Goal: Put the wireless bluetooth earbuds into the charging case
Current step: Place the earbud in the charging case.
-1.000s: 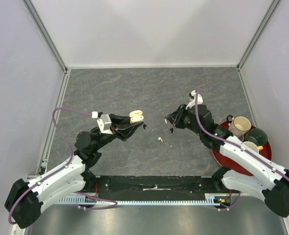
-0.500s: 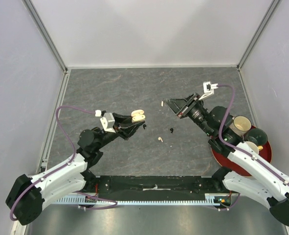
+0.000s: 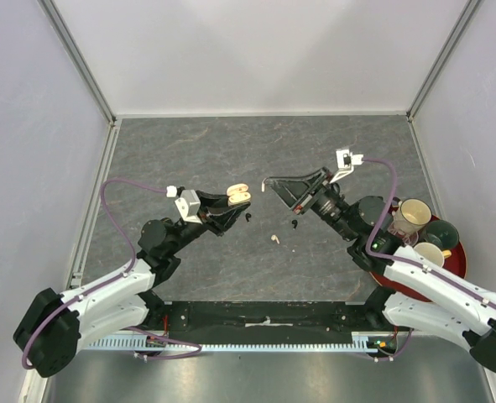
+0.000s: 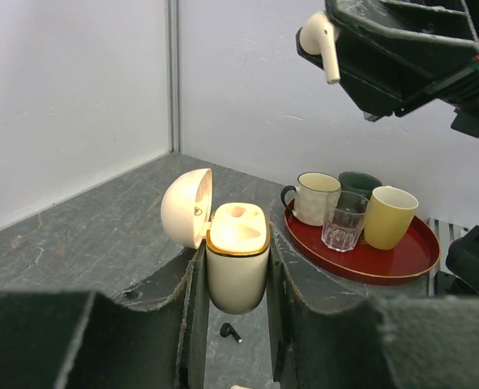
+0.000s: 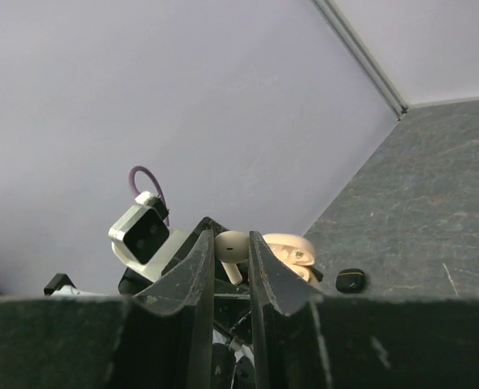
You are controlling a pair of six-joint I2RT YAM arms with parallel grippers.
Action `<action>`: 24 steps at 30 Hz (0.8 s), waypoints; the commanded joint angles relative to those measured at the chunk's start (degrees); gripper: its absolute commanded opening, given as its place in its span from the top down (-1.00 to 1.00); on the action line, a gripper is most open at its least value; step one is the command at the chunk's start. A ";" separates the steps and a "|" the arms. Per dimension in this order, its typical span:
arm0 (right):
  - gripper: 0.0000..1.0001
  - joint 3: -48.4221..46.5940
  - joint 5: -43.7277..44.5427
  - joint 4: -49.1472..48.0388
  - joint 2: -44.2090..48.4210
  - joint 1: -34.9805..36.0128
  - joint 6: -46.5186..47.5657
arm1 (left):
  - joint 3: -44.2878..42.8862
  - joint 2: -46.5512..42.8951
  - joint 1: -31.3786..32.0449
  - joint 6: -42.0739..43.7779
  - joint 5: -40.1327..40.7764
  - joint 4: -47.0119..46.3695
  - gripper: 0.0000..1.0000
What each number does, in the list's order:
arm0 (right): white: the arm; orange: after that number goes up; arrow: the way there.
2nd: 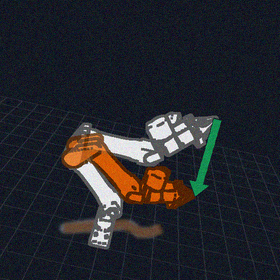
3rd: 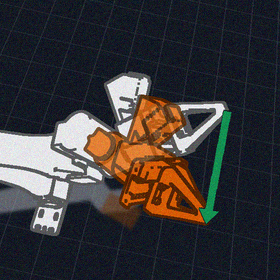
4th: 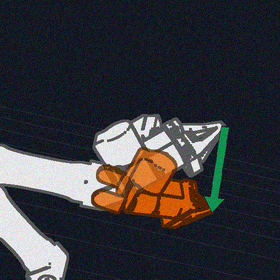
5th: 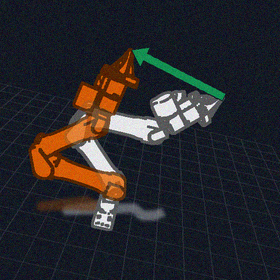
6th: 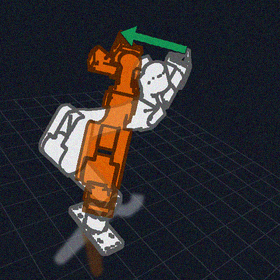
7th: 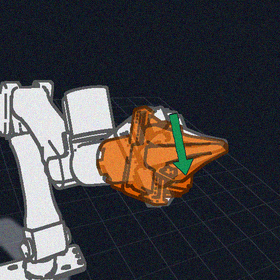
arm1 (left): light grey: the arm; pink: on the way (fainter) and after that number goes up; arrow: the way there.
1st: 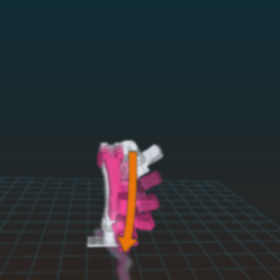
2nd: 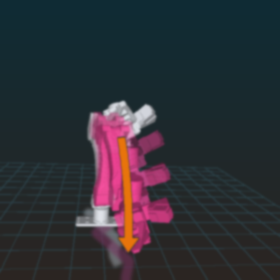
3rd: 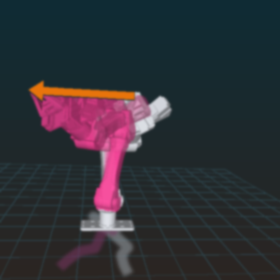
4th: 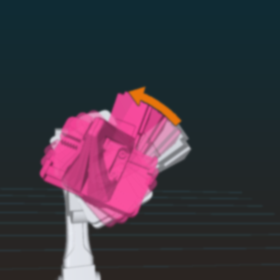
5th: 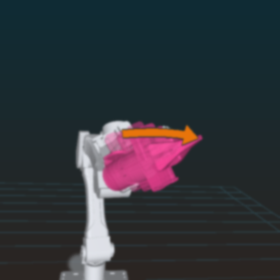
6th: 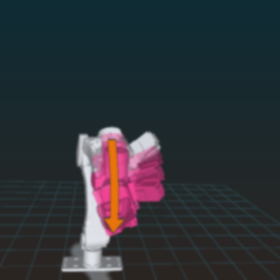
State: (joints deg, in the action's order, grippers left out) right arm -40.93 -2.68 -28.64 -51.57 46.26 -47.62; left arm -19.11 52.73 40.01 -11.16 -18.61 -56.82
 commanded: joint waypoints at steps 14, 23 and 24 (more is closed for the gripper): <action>0.94 1.46 10.14 -16.35 -9.51 11.57 14.48 | -1.45 1.06 1.47 1.75 0.15 -7.96 0.95; 0.96 1.90 11.82 -18.64 -11.97 12.27 15.01 | -1.63 1.23 1.83 1.67 0.33 -8.66 0.95; 0.96 1.99 12.08 -18.64 -12.06 12.36 15.01 | -1.72 1.41 1.83 1.67 0.59 -8.66 0.95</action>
State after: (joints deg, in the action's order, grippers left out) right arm -39.75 7.66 -43.16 -63.33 57.98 -34.00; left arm -19.11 54.26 41.41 -11.18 -18.52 -61.17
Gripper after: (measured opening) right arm 0.250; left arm 0.355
